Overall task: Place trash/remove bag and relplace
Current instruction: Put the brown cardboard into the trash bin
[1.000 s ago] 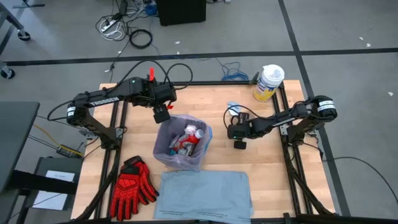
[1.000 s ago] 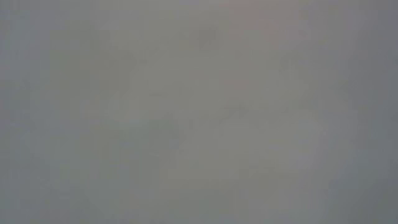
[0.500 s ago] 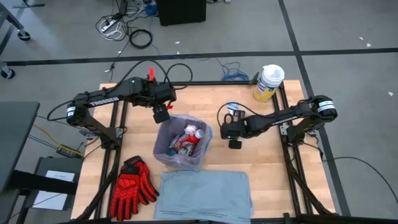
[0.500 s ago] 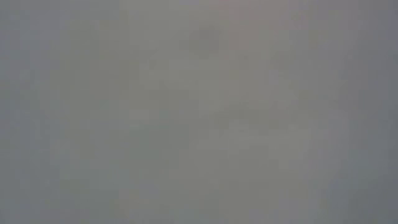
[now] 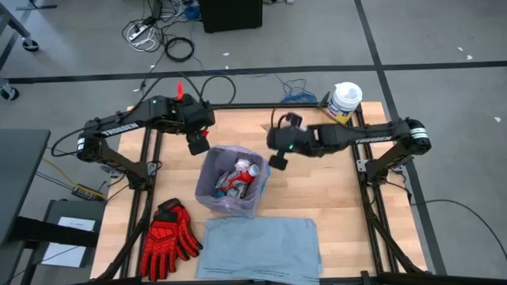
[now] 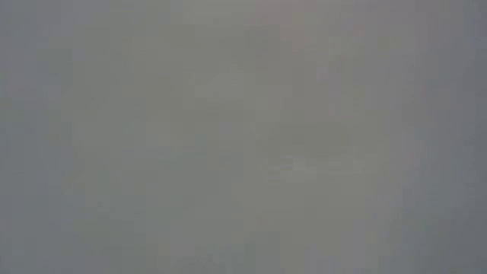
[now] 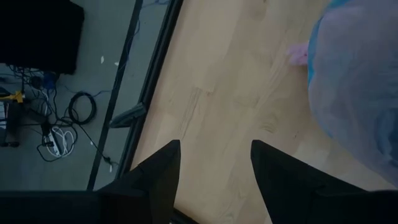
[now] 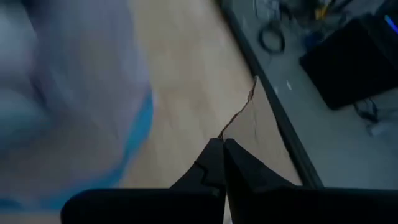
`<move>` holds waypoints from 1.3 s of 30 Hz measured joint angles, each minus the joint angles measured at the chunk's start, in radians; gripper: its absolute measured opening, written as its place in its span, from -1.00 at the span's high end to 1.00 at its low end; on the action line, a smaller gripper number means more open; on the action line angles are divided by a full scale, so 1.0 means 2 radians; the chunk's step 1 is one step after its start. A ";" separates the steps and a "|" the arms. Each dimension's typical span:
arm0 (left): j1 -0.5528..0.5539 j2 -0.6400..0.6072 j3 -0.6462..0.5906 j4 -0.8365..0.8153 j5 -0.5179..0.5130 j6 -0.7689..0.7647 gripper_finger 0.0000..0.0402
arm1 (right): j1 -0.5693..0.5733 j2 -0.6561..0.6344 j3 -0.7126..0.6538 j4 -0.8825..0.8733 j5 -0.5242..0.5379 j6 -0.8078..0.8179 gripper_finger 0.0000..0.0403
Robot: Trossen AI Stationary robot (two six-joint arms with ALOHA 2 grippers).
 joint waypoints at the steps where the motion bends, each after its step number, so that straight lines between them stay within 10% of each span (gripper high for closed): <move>1: 0.000 -0.005 0.000 0.000 0.002 -0.001 -0.03 | -0.002 0.000 0.015 0.004 -0.005 0.000 1.00; 21: -0.007 -0.108 0.000 0.008 0.015 -0.093 -0.03 | -0.011 0.004 0.066 0.268 -0.328 0.099 1.00; 39: -0.041 -0.106 0.000 -0.007 0.015 -0.134 -0.03 | -0.020 0.114 0.065 0.260 -0.488 0.197 0.98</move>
